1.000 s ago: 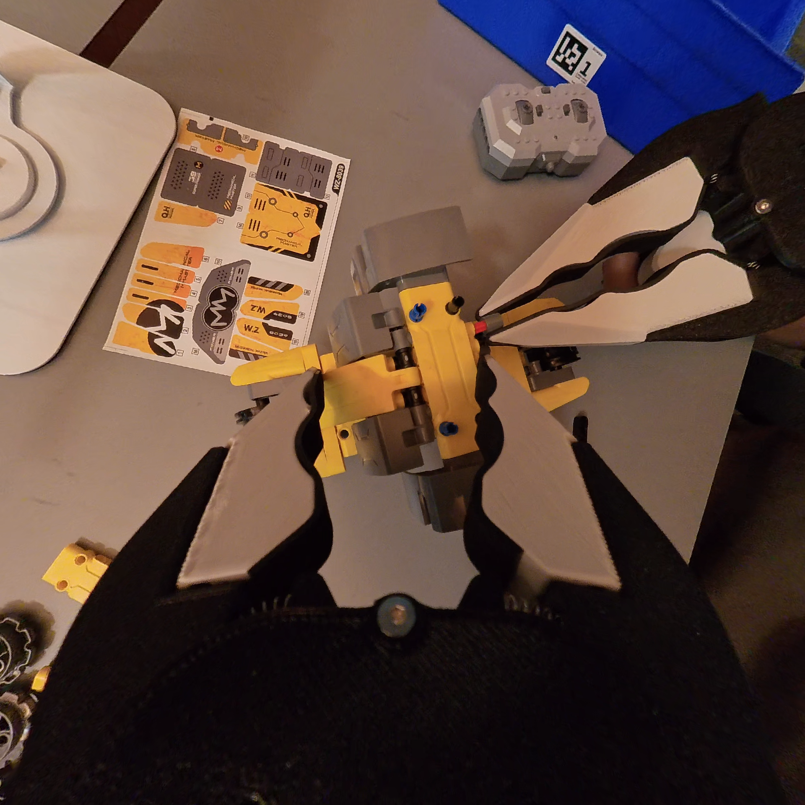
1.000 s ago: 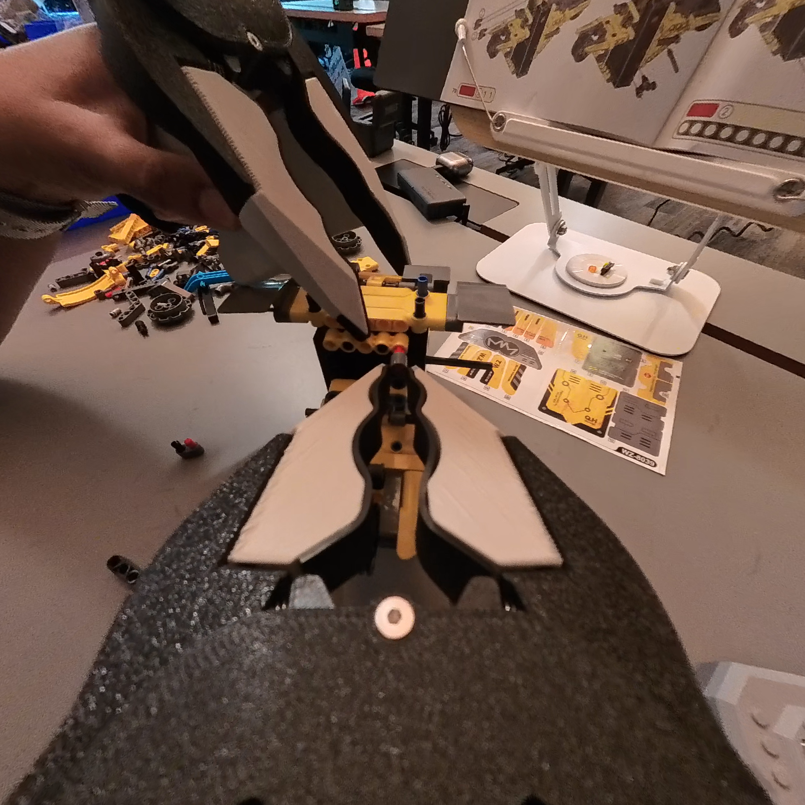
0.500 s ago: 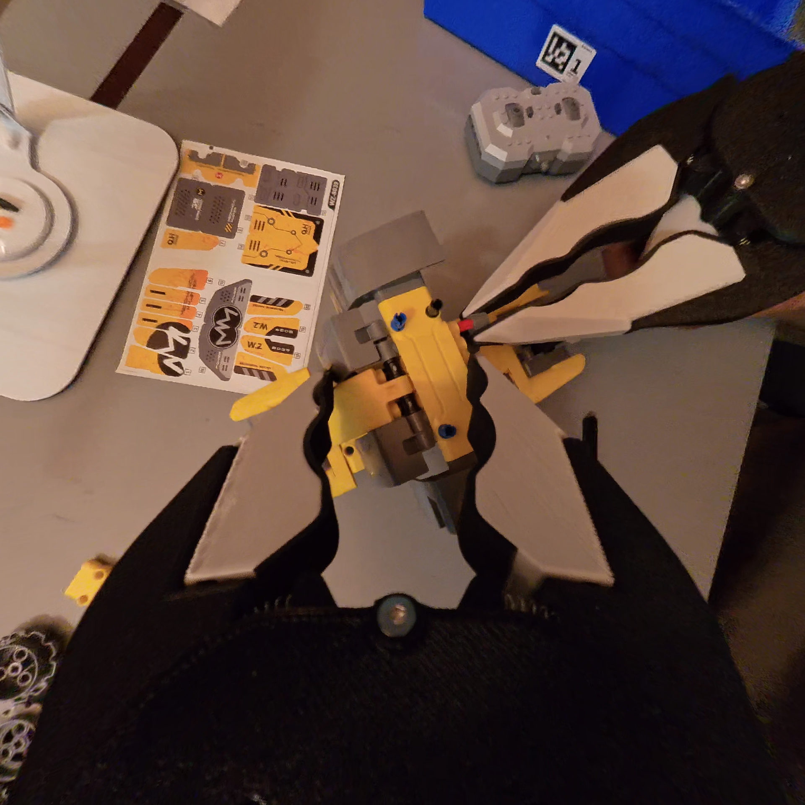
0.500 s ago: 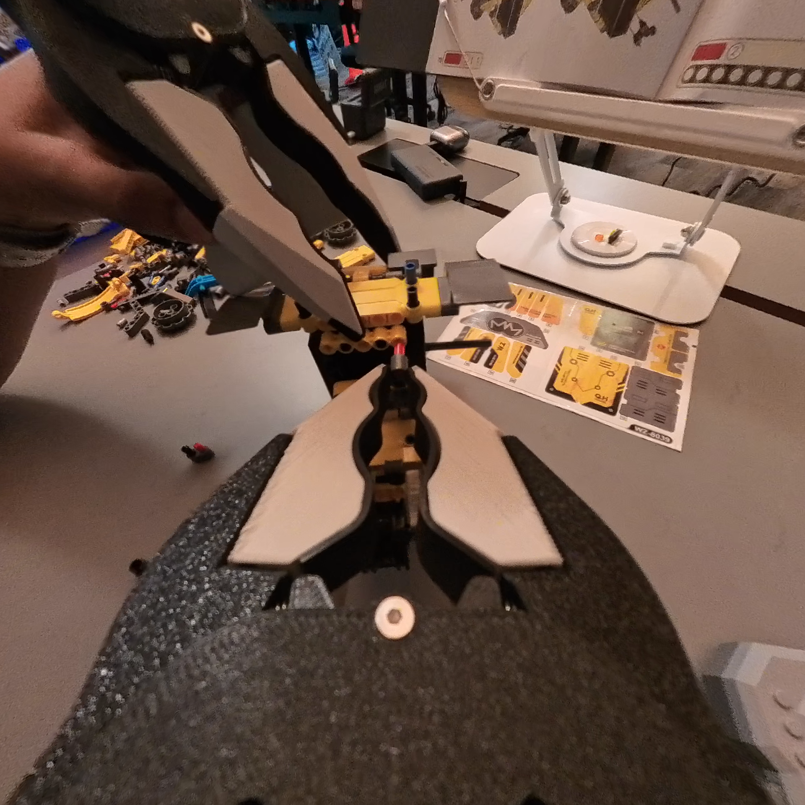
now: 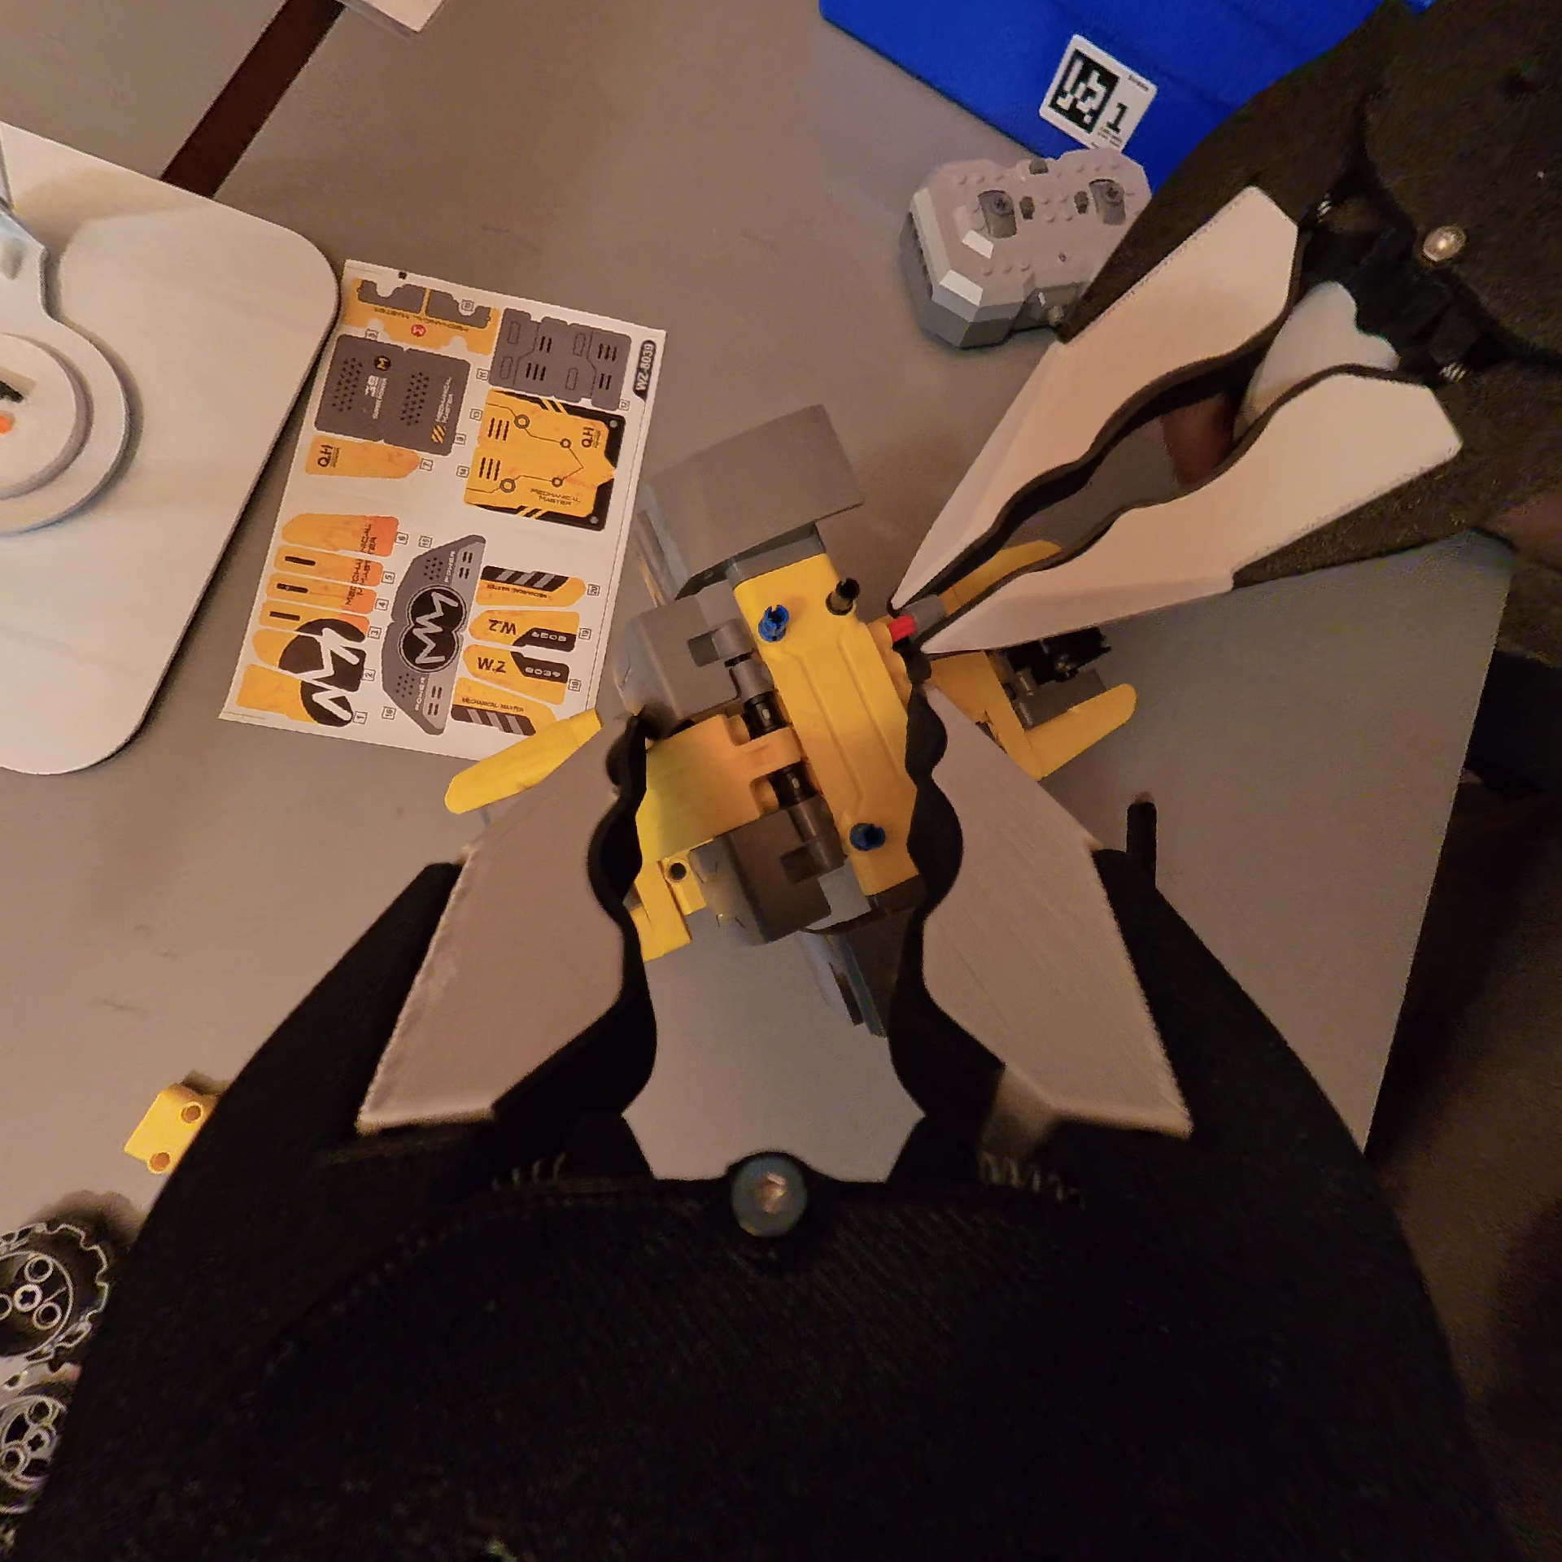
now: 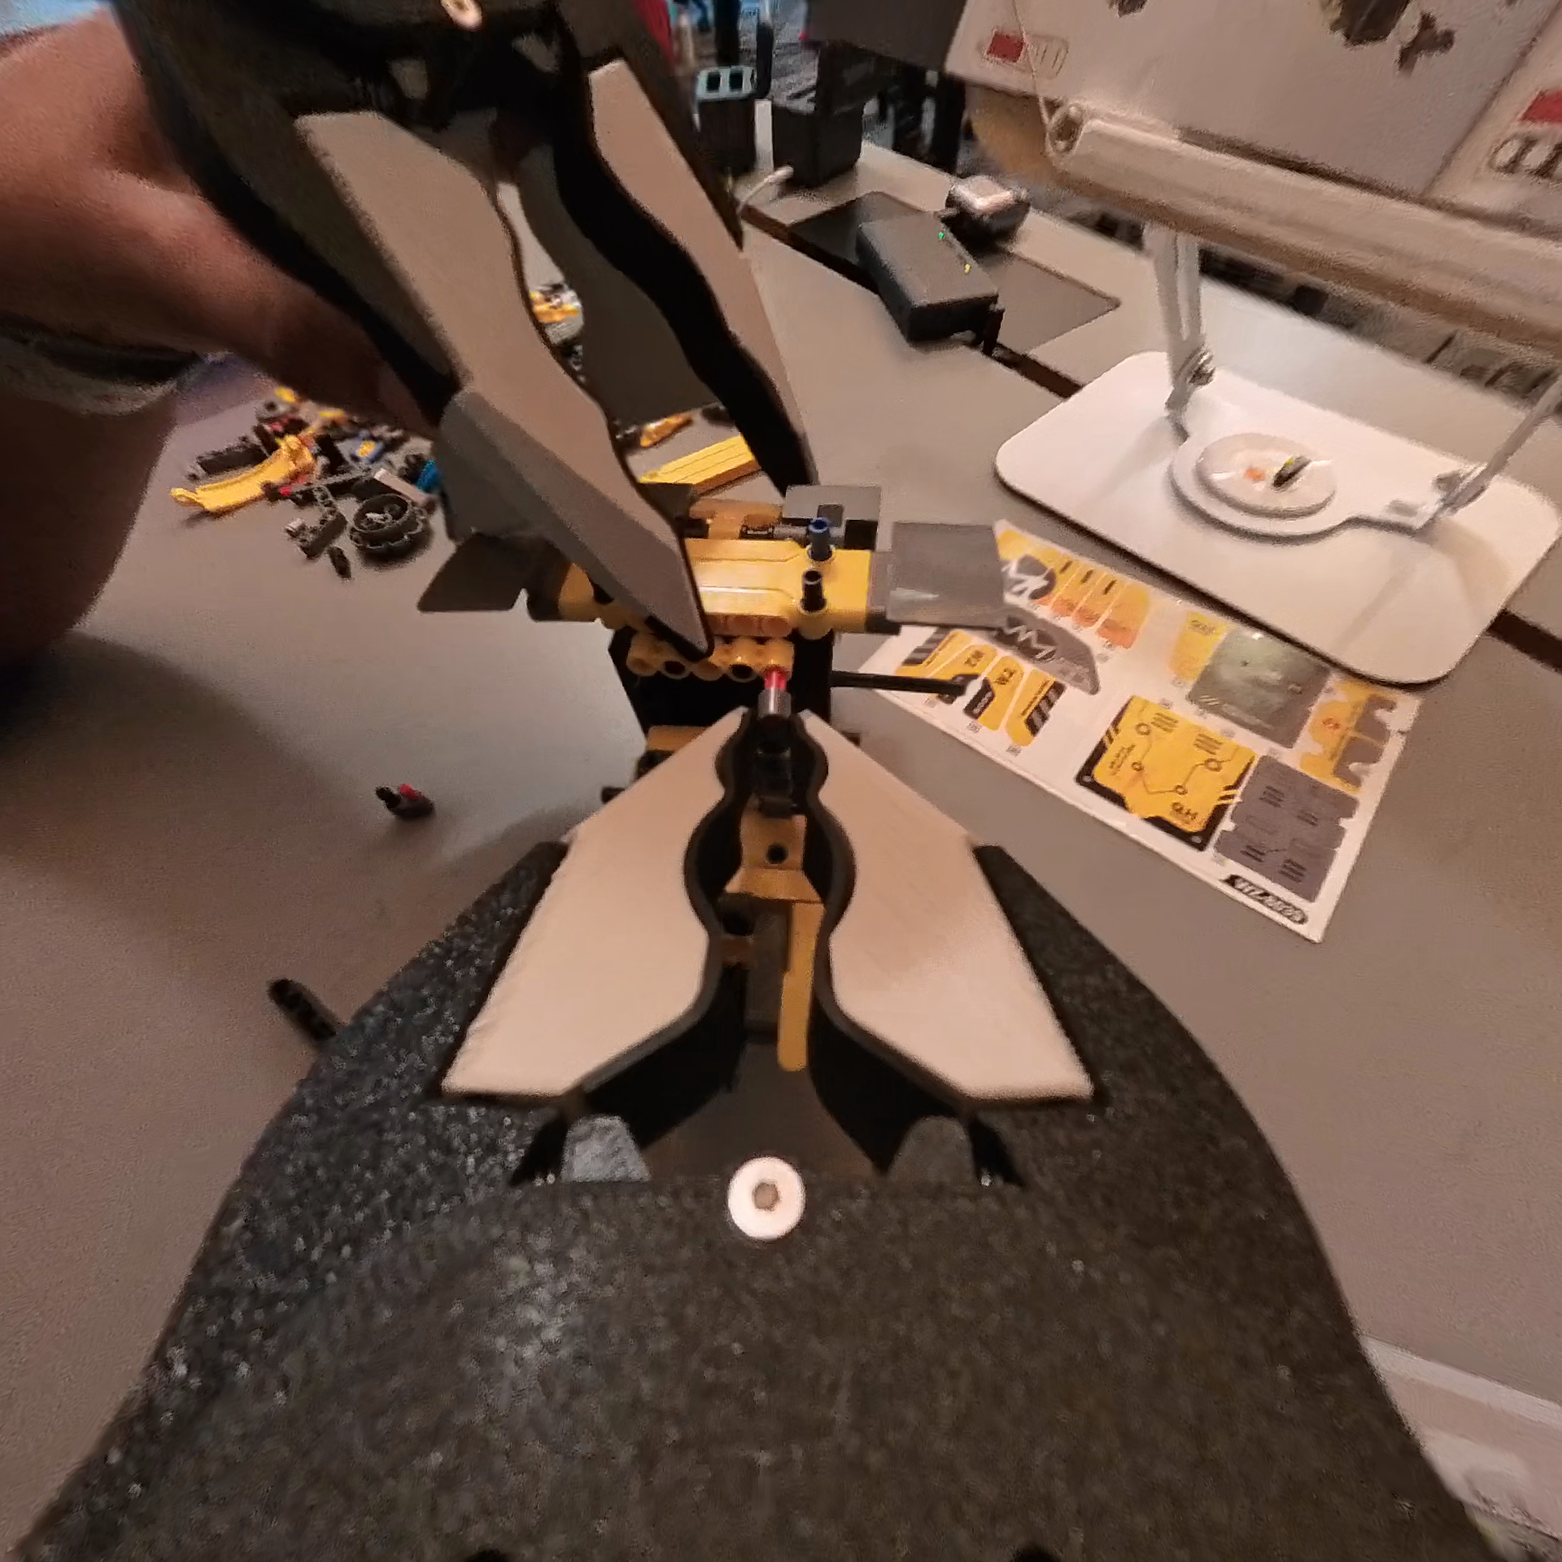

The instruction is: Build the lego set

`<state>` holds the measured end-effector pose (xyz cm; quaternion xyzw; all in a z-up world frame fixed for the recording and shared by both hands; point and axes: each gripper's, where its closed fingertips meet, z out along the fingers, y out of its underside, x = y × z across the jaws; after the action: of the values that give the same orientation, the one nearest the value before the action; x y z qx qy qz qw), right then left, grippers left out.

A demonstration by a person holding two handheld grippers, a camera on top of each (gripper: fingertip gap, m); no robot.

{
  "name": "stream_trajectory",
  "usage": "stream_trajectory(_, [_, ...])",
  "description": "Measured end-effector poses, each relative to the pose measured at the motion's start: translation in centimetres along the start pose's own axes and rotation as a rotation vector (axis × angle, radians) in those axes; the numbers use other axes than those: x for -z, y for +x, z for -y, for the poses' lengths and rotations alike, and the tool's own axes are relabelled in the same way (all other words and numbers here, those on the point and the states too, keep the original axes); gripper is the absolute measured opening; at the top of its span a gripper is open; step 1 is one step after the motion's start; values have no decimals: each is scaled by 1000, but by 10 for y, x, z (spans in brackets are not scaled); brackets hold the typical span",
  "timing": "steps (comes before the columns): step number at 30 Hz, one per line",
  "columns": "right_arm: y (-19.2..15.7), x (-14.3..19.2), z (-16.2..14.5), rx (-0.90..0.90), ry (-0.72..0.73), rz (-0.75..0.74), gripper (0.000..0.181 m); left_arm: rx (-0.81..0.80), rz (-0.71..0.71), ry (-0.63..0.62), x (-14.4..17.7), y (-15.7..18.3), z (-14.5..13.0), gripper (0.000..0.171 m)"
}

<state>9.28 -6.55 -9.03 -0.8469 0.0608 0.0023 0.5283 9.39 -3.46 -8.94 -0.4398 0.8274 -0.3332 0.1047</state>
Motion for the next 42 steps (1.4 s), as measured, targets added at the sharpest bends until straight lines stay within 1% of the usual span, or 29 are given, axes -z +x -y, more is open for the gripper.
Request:
stream_trajectory(3, [2, -1, 2, -65, -10, 46, 6, 13, -6, 3, 0, -2, 0, 59])
stream_trajectory(8, [1, -1, 1, -29, -50, 54, 6, 1, -14, 5, 0, -2, 1, 59])
stream_trajectory(13, [2, -2, 2, -140, -49, 109, 6, 9, -10, 3, 0, -3, 1, 59])
stream_trajectory(16, [2, -3, 2, -158, -52, 131, 6, 5, -10, 2, 0, -3, 1, 59])
stream_trajectory(18, [1, -2, 1, -122, -61, 119, 6, -3, -7, -1, -1, -2, 1, 59])
stream_trajectory(21, [1, -2, 0, 30, -88, 37, 5, -16, -7, -7, -1, -1, 1, 59])
stream_trajectory(23, [2, -1, 1, 91, -93, 8, 6, -19, -7, -9, -1, 0, 1, 59])
stream_trajectory(27, [3, -3, 2, 3, -70, 60, 5, -5, -4, -3, -1, -2, 1, 59])
stream_trajectory(29, [4, -3, 3, -10, -45, 47, 6, 1, -2, -3, -1, -3, 1, 59])
stream_trajectory(35, [3, -3, 4, 111, 26, -45, 6, -9, -2, -5, -1, -2, 0, 59])
stream_trajectory(36, [3, -3, 4, 106, 35, -38, 6, -9, -3, -4, -1, -2, 0, 59])
stream_trajectory(40, [4, -4, 5, -6, 78, 26, 6, -2, -3, -2, -1, -3, 0, 60])
stream_trajectory(42, [4, -4, 5, -8, 87, 15, 6, -1, -1, -3, -1, -3, 1, 60])
